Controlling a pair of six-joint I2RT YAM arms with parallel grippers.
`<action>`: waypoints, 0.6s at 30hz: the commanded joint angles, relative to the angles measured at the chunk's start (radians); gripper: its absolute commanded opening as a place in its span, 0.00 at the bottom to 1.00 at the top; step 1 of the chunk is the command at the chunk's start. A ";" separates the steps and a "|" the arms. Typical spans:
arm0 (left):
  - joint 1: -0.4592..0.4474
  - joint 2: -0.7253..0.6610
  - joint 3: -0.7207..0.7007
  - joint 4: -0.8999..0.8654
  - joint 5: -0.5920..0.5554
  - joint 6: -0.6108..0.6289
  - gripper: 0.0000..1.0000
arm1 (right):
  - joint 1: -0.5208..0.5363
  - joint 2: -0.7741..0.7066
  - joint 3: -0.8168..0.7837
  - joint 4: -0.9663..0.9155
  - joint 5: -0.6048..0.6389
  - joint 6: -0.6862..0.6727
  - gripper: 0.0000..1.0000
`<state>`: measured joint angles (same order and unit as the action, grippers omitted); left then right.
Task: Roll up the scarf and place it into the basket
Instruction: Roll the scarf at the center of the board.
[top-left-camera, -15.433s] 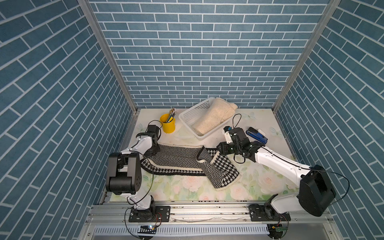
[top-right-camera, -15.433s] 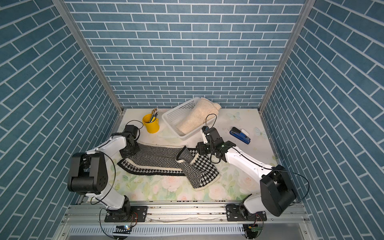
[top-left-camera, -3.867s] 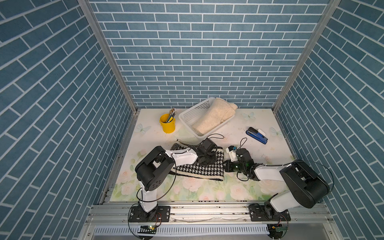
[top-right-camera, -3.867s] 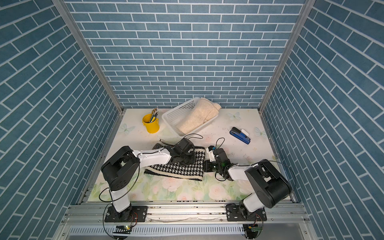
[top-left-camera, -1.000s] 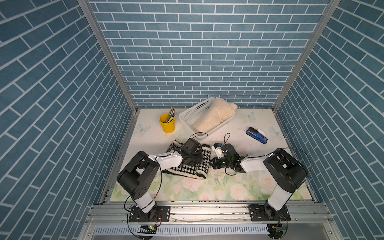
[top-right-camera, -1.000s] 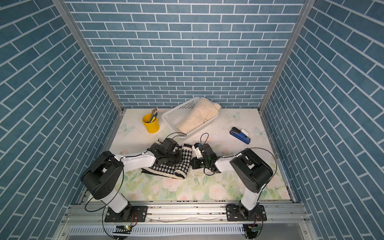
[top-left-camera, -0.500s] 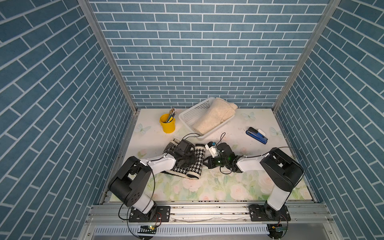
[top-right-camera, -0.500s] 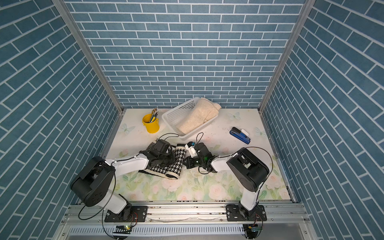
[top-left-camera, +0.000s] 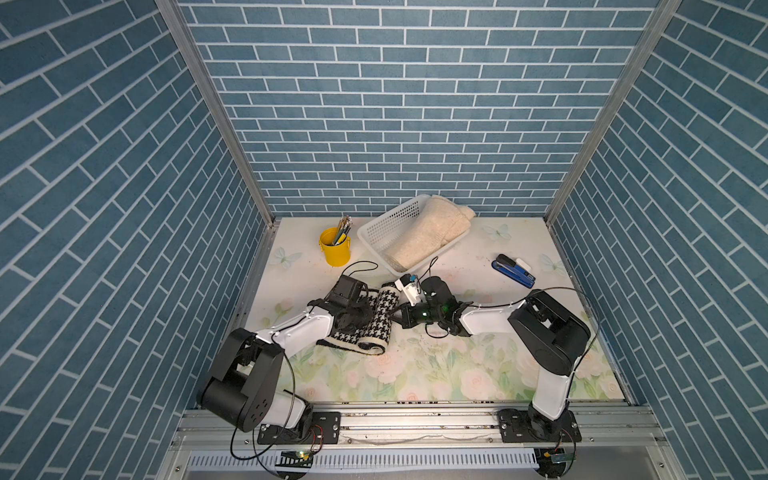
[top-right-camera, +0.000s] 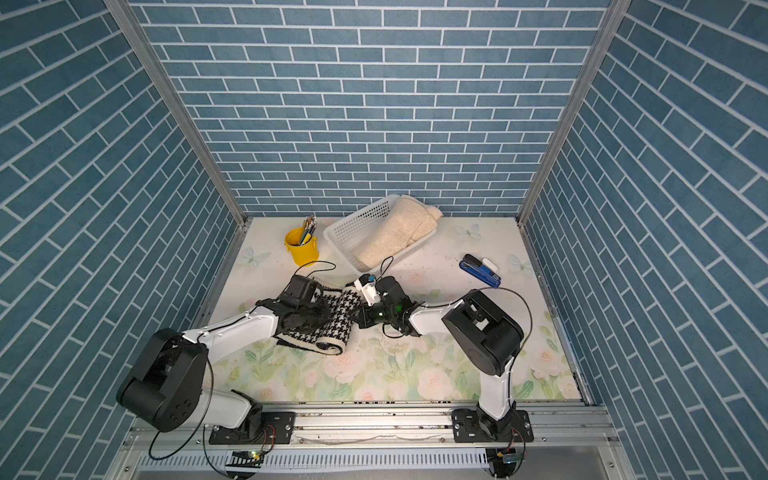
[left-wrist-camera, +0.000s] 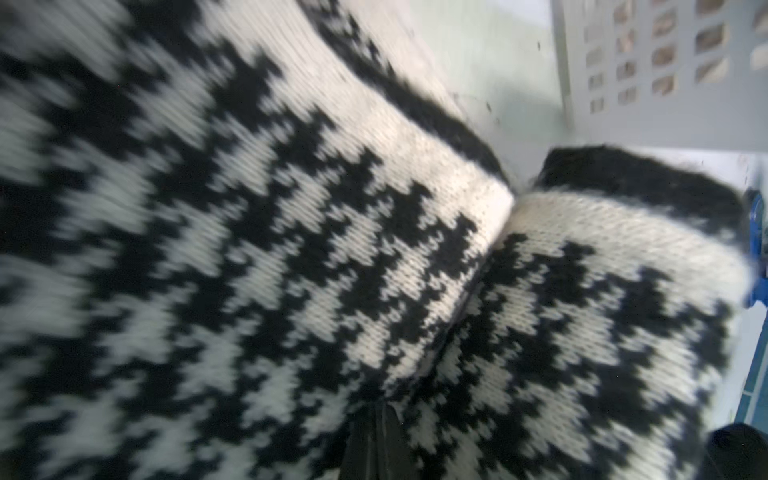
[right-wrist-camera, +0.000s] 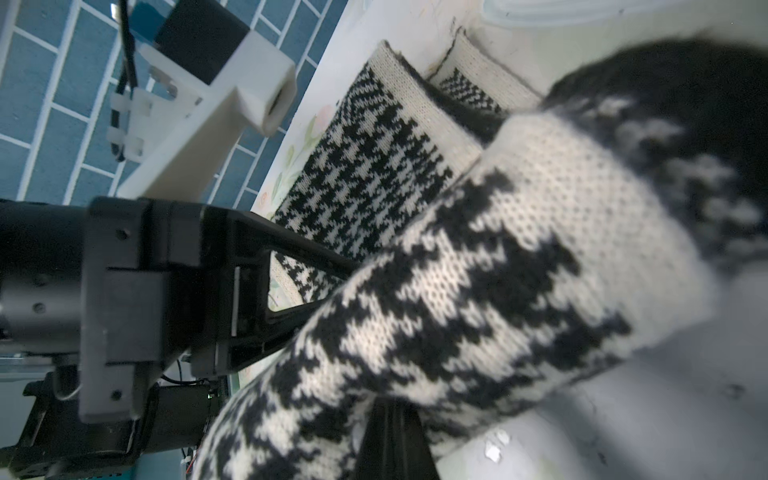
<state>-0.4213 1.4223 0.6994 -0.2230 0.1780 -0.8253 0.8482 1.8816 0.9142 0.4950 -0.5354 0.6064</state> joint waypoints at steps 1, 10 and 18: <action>0.040 -0.036 -0.022 -0.043 -0.007 0.051 0.01 | 0.013 0.039 0.054 -0.018 -0.023 0.013 0.00; 0.047 0.010 -0.060 0.052 0.071 0.038 0.00 | 0.015 0.054 0.074 -0.039 -0.011 0.009 0.00; -0.009 0.011 -0.061 0.167 0.154 -0.022 0.00 | 0.016 0.068 0.085 -0.040 -0.018 0.007 0.00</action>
<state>-0.3996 1.4353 0.6441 -0.1291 0.2752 -0.8185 0.8593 1.9266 0.9752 0.4782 -0.5465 0.6060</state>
